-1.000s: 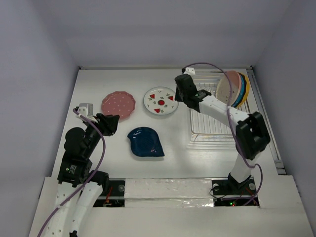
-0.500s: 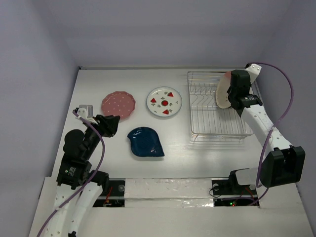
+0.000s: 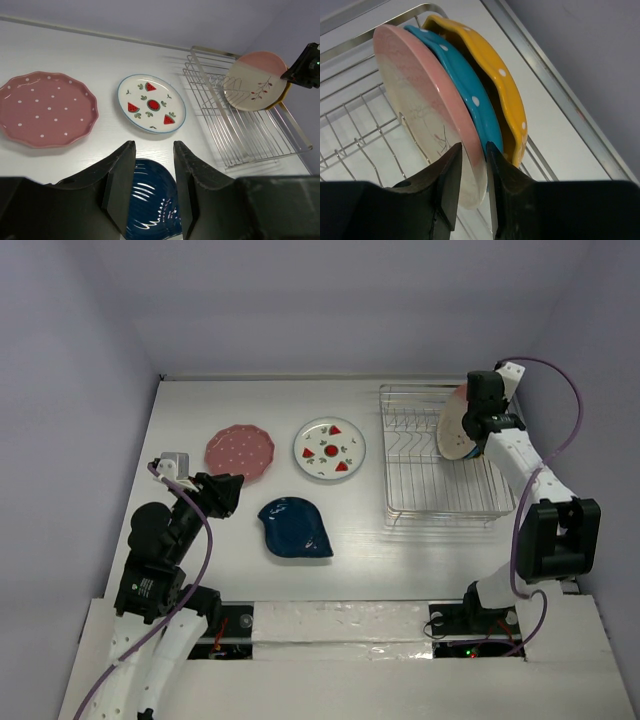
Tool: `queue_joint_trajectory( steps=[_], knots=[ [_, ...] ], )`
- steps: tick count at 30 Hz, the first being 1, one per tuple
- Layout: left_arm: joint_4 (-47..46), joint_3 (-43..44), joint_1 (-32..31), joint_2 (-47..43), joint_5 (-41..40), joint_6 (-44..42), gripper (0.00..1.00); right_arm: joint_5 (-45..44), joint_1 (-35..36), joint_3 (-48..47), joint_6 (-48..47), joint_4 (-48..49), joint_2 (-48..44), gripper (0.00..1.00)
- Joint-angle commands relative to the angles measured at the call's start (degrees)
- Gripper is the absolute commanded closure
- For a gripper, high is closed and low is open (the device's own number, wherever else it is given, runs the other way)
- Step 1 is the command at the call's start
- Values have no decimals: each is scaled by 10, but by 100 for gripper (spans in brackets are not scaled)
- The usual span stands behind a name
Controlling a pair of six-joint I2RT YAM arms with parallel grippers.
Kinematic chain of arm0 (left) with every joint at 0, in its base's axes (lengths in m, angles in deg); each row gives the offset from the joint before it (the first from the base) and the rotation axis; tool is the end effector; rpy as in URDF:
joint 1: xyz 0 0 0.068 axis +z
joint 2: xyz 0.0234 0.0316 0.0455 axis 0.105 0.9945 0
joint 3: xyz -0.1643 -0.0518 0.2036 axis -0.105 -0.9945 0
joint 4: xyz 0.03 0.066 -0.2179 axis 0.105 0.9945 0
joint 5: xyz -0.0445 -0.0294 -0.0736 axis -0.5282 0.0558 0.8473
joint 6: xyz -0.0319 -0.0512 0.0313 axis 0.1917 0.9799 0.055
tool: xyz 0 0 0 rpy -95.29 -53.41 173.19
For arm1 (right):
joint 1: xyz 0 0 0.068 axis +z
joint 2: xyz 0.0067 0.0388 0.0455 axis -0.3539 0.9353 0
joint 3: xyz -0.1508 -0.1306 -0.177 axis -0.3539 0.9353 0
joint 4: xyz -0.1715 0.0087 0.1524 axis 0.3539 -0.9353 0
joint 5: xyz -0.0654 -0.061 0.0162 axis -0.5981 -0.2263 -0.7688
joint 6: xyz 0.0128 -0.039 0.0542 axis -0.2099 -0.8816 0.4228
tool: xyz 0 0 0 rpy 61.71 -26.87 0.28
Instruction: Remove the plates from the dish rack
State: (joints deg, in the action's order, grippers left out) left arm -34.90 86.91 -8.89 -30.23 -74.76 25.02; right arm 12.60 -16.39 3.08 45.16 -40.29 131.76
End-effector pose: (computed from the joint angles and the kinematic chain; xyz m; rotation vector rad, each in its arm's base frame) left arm 0.0866 -0.0321 0.3388 0.0591 1.5299 -0.6167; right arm 0.3300 -0.0072 0.3076 0.5736 2.0029 -0.4573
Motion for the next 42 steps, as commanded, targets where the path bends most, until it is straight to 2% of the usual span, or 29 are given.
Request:
queue_joint_trajectory(
  steps=[1,11,18,25,28,34,38,42],
  knots=[
    [-21,8,-2,-2,-2,3,67,-12,-1,-35,-12,-6,13,70],
    [-21,8,-2,-4,-2,3,67,-21,-1,-28,-19,-14,-15,100],
    [-21,8,-2,-4,-2,2,67,-70,76,-52,-74,-4,-54,100],
    [-21,8,-2,-4,-2,3,67,-99,93,-96,-94,-24,-74,100],
    [-22,8,-2,-2,-2,3,67,-82,93,-96,-87,-24,-100,100],
    [-22,8,-2,1,-2,3,67,9,93,-66,-70,24,-163,100],
    [-21,7,-2,2,-2,3,67,0,93,-60,-61,7,-133,100],
    [-22,7,-2,3,-2,3,67,-17,93,-17,-58,40,-119,100]
  ],
)
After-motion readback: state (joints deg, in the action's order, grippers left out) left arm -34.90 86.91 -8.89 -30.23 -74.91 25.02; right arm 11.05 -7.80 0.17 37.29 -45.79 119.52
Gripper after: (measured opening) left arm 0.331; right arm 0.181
